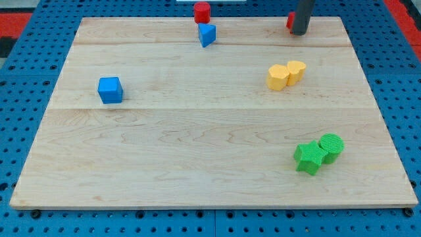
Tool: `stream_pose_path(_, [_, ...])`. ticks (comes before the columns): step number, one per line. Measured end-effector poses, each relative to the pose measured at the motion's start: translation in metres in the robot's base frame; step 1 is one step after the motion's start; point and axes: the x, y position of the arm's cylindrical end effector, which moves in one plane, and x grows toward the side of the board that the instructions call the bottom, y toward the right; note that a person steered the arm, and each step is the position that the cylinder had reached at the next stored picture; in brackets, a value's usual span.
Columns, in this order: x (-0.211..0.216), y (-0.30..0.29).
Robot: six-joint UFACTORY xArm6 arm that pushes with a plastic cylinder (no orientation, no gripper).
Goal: Move your arm to the bottom right of the board
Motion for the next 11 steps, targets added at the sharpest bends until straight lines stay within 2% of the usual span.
stream_pose_path(3, [0.016,-0.006])
stream_pose_path(5, [0.062,-0.001])
stream_pose_path(9, [0.215,0.076])
stream_pose_path(11, [0.274,0.081])
